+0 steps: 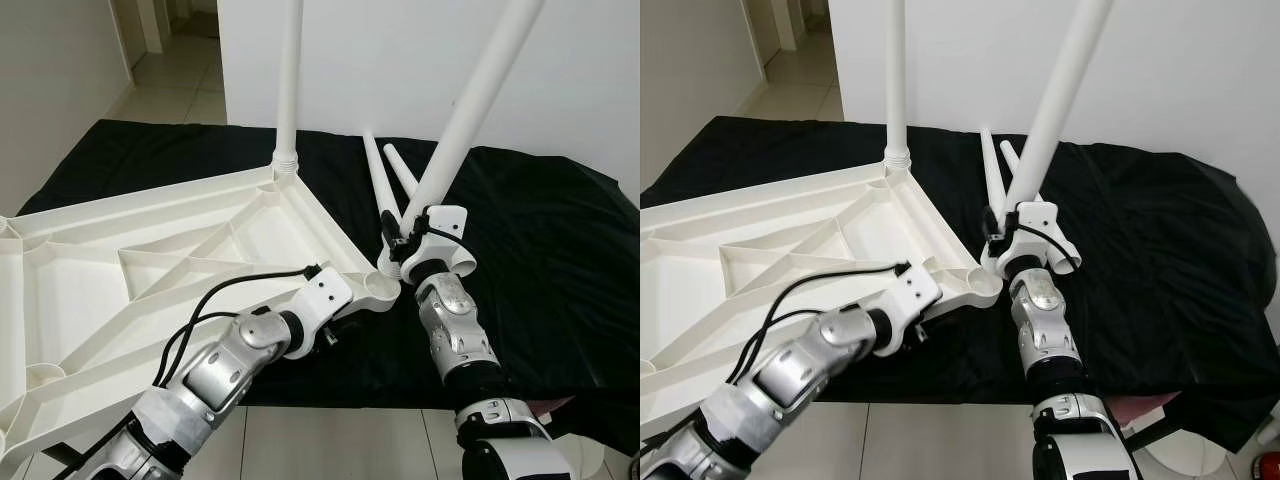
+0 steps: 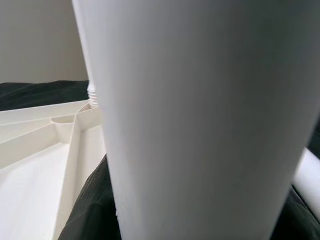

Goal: Building children table

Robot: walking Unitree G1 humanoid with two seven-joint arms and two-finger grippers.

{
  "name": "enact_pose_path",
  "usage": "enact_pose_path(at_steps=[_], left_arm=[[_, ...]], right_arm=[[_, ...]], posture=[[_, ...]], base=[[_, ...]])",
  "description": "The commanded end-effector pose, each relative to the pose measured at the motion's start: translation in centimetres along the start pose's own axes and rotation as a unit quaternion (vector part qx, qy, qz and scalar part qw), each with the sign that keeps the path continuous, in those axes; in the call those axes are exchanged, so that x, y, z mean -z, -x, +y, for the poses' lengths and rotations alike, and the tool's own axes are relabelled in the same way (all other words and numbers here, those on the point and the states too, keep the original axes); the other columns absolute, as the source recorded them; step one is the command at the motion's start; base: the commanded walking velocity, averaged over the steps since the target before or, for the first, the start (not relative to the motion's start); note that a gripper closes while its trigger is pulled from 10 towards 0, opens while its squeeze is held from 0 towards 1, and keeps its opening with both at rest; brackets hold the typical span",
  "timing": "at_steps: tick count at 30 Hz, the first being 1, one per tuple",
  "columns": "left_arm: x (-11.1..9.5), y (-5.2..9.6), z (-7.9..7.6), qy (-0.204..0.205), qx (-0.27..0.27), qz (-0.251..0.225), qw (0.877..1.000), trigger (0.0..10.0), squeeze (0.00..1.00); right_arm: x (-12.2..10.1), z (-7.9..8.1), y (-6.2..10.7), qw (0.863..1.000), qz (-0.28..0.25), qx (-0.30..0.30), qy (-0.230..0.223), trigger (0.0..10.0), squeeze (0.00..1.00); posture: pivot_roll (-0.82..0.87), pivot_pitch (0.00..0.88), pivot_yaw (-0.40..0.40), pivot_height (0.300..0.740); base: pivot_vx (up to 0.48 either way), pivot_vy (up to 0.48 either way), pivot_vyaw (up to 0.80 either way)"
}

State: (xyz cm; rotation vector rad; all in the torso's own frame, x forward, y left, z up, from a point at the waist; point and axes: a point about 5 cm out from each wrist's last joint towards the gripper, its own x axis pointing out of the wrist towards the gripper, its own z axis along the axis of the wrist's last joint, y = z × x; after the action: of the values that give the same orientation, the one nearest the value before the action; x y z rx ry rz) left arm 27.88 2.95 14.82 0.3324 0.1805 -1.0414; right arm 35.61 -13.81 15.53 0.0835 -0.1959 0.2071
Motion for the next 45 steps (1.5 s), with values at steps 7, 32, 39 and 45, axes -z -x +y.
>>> enact_pose_path(at_steps=[7, 32, 39, 45], left_arm=[[-2.1, 1.0, 0.8, 0.037, -0.036, -0.058, 0.997, 10.0, 0.0], [-1.8, 3.3, 2.6, 0.082, -0.133, -0.099, 0.983, 10.0, 0.0], [-2.1, 3.2, 2.3, 0.083, -0.134, -0.105, 0.982, 10.0, 0.0], [-2.3, 3.2, 2.3, 0.082, -0.133, -0.108, 0.982, 10.0, 0.0]], right_arm=[[0.6, 1.3, -0.1, 0.999, 0.014, -0.041, 0.025, 10.0, 0.0], [2.6, -0.1, 3.3, 0.996, 0.056, -0.059, 0.044, 10.0, 0.0], [3.1, -0.6, 4.0, 0.996, 0.059, -0.065, 0.024, 10.0, 0.0], [3.7, -0.4, 4.3, 0.994, 0.056, -0.092, -0.005, 10.0, 0.0]], posture=[[0.05, 0.0, -0.11, 0.74], [0.05, 0.0, -0.127, 0.74], [0.05, 0.0, -0.124, 0.74], [0.05, 0.0, -0.12, 0.74]], base=[[0.0, 0.0, 0.0], [0.0, 0.0, 0.0], [0.0, 0.0, 0.0], [0.0, 0.0, 0.0]])
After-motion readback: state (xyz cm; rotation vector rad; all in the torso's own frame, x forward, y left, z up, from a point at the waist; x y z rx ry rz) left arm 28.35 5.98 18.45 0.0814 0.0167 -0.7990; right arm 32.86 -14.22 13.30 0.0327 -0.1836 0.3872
